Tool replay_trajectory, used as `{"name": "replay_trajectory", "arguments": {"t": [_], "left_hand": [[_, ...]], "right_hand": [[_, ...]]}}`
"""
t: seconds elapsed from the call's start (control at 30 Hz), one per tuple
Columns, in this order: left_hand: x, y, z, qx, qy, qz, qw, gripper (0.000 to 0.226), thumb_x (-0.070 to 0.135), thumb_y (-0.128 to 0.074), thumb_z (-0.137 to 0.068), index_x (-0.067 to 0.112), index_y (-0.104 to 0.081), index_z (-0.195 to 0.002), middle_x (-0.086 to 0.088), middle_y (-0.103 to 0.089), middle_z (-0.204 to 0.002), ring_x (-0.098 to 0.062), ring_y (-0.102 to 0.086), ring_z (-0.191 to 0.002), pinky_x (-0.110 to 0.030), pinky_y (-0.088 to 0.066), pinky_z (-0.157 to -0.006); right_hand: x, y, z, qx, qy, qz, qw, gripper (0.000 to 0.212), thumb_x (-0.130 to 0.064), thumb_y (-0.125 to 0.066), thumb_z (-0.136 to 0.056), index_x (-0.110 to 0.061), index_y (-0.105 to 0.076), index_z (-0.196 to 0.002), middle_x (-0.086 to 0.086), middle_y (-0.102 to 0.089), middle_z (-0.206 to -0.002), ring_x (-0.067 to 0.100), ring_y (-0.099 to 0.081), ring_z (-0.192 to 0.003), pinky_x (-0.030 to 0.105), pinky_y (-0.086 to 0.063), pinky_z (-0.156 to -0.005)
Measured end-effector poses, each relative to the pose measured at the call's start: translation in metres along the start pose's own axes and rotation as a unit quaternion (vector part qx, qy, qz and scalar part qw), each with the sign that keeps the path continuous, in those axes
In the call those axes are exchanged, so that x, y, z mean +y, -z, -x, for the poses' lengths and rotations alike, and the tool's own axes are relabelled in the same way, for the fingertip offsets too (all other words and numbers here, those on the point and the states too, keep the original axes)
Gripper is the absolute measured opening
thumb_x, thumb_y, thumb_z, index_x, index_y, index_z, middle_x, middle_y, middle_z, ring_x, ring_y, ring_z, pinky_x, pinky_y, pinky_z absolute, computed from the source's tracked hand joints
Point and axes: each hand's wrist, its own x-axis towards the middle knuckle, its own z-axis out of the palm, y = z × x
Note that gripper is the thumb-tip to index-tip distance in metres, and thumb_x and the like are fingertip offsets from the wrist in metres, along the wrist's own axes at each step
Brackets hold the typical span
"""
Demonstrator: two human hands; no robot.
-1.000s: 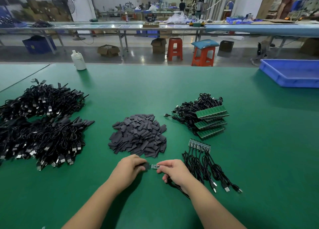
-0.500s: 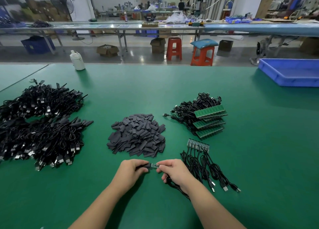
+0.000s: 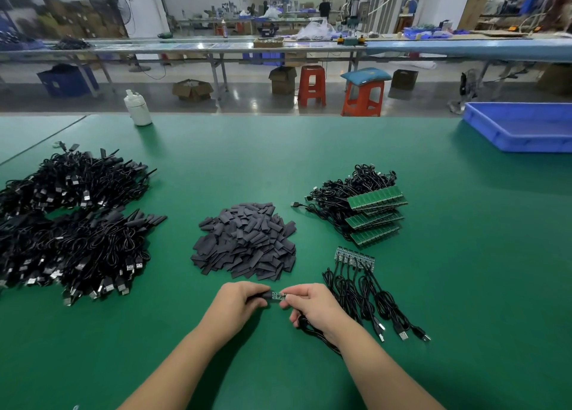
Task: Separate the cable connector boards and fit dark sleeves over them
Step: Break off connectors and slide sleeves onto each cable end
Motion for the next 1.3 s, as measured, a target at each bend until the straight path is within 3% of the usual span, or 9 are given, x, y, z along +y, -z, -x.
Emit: {"name": "replay_trajectory", "arguments": {"t": [0.2,0.43,0.6,0.73,0.9,1.13,1.3], "left_hand": [[0.006,-0.002,0.000,-0.026,0.000,-0.004,1.000,0.027,0.020,-0.071,-0.088,0.027,-0.073,-0.114,0.017,-0.072,-0.102,0.006,-0.063,-0.090,-0.003,-0.041,-0.081],[0.016,-0.006,-0.003,-0.053,-0.037,-0.060,0.996,0.015,0.025,-0.062,-0.091,0.032,-0.070,-0.103,0.012,-0.071,-0.088,-0.008,-0.061,-0.079,-0.024,-0.049,-0.074],[0.020,-0.007,-0.003,-0.018,-0.039,-0.045,0.998,0.018,0.023,-0.065,-0.092,0.028,-0.074,-0.106,0.011,-0.074,-0.094,-0.005,-0.064,-0.084,-0.023,-0.050,-0.081],[0.021,-0.011,-0.002,-0.003,-0.038,-0.036,0.999,0.021,0.020,-0.065,-0.092,0.025,-0.074,-0.110,0.010,-0.074,-0.096,0.000,-0.062,-0.085,-0.011,-0.046,-0.080],[0.023,-0.011,-0.004,-0.011,-0.031,-0.042,0.999,0.022,0.020,-0.062,-0.093,0.024,-0.073,-0.112,0.007,-0.073,-0.101,-0.007,-0.065,-0.091,-0.020,-0.048,-0.085],[0.019,-0.012,0.003,0.008,-0.046,-0.014,0.999,0.015,0.020,-0.066,-0.092,0.023,-0.076,-0.102,0.009,-0.073,-0.092,-0.004,-0.063,-0.082,-0.020,-0.049,-0.078],[0.023,-0.014,0.002,-0.008,-0.030,-0.049,0.998,0.023,0.026,-0.064,-0.093,0.029,-0.072,-0.114,0.010,-0.073,-0.100,-0.008,-0.065,-0.091,-0.025,-0.049,-0.084]], "right_hand": [[-0.001,-0.002,0.001,-0.008,-0.005,0.014,1.000,0.014,-0.008,-0.062,-0.095,-0.018,-0.069,-0.100,0.002,-0.077,-0.088,0.015,-0.061,-0.058,0.028,-0.054,-0.060],[-0.002,-0.004,0.004,-0.012,-0.001,0.024,1.000,0.022,-0.004,-0.058,-0.096,-0.003,-0.065,-0.117,0.007,-0.076,-0.089,0.016,-0.061,-0.058,0.027,-0.054,-0.058],[-0.005,-0.006,0.004,-0.025,-0.009,0.026,0.999,0.024,-0.004,-0.052,-0.100,-0.001,-0.065,-0.121,0.008,-0.073,-0.098,0.015,-0.067,-0.062,0.025,-0.056,-0.060],[-0.005,-0.005,0.003,-0.035,-0.018,0.033,0.999,0.028,-0.003,-0.046,-0.102,0.002,-0.060,-0.126,0.013,-0.071,-0.111,0.015,-0.071,-0.068,0.025,-0.058,-0.063],[-0.004,-0.005,0.002,-0.042,-0.015,0.046,0.998,0.029,-0.004,-0.045,-0.103,0.001,-0.060,-0.127,0.010,-0.071,-0.111,0.016,-0.072,-0.072,0.024,-0.057,-0.064],[-0.004,-0.007,0.000,-0.028,-0.020,0.059,0.998,0.028,-0.004,-0.045,-0.101,0.001,-0.062,-0.123,0.012,-0.073,-0.103,0.016,-0.071,-0.067,0.026,-0.058,-0.063],[-0.005,-0.008,0.001,-0.027,-0.020,0.064,0.997,0.027,-0.004,-0.047,-0.100,0.000,-0.061,-0.123,0.012,-0.072,-0.103,0.017,-0.072,-0.069,0.026,-0.057,-0.062]]}}
